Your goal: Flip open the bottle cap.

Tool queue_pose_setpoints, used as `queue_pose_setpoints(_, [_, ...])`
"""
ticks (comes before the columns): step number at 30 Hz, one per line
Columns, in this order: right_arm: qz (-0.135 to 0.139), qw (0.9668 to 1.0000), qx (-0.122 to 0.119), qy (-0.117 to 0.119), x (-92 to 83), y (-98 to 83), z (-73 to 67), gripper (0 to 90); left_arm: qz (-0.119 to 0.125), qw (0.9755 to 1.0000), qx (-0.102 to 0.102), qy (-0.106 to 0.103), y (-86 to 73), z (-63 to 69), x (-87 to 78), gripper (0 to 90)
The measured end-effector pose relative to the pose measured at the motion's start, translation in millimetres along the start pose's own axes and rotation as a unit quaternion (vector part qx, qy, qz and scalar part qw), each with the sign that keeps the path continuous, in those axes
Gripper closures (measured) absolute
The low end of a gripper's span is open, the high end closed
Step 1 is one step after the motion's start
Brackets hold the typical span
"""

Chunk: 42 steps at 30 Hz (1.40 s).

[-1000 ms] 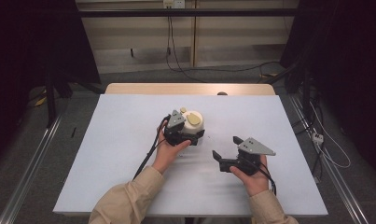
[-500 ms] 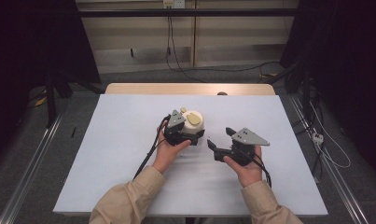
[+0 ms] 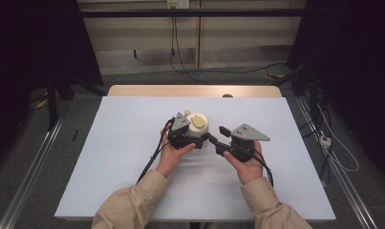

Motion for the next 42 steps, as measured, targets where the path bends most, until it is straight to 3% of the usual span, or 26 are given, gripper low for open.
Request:
queue_pose_setpoints(12, [-0.013,0.9993,0.018,0.03,8.4,7.1,-7.4,90.0,0.0,1.0,0.0,-0.001,0.0,-0.1,0.2,5.3])
queue_pose_setpoints(17, [-0.025,0.9987,0.024,0.037,12.6,7.2,-9.3,90.0,-0.001,1.0,0.0,-0.001,0.0,0.0,0.0,5.3])
queue_pose_setpoints(32, [-0.052,0.9981,0.0,0.035,27.0,9.9,-7.5,90.0,-0.002,1.0,0.003,0.001,-0.2,-0.2,-0.4,5.3])
queue_pose_setpoints(42, [-0.065,0.9973,0.001,0.034,33.2,4.5,-5.2,90.0,0.0,1.0,0.004,0.001,-0.2,-0.4,-0.1,5.2])
Point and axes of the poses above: each handheld gripper's, and its own axes: x roughly forward along the jaws, y roughly out of its top, z roughly to its right, the point moved 9 cm from there along x, roughly forward along the jaws, and after that the axes turned 15 degrees about -x, right-handed, at the moved point
